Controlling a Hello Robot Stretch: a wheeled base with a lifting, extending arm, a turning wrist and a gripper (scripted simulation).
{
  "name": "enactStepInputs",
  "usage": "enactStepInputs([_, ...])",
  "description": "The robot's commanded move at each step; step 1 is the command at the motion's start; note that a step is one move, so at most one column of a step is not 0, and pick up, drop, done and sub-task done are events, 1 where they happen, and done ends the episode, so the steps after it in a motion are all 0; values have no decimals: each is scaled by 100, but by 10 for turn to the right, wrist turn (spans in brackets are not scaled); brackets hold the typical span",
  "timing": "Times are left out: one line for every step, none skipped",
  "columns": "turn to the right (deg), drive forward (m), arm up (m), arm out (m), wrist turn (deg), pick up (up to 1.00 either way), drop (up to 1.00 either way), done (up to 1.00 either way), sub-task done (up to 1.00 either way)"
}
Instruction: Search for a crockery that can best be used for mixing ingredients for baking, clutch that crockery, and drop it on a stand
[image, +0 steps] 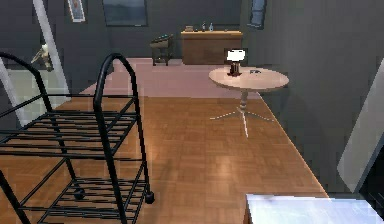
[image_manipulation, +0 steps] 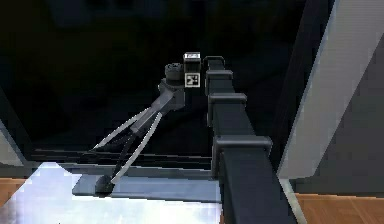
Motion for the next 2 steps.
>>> enactStepInputs([0, 0, 0, -10, 0, 0, 0, 0, 0])
enactStepInputs([0, 0, 0, 0, 0, 0, 0, 100, 0])
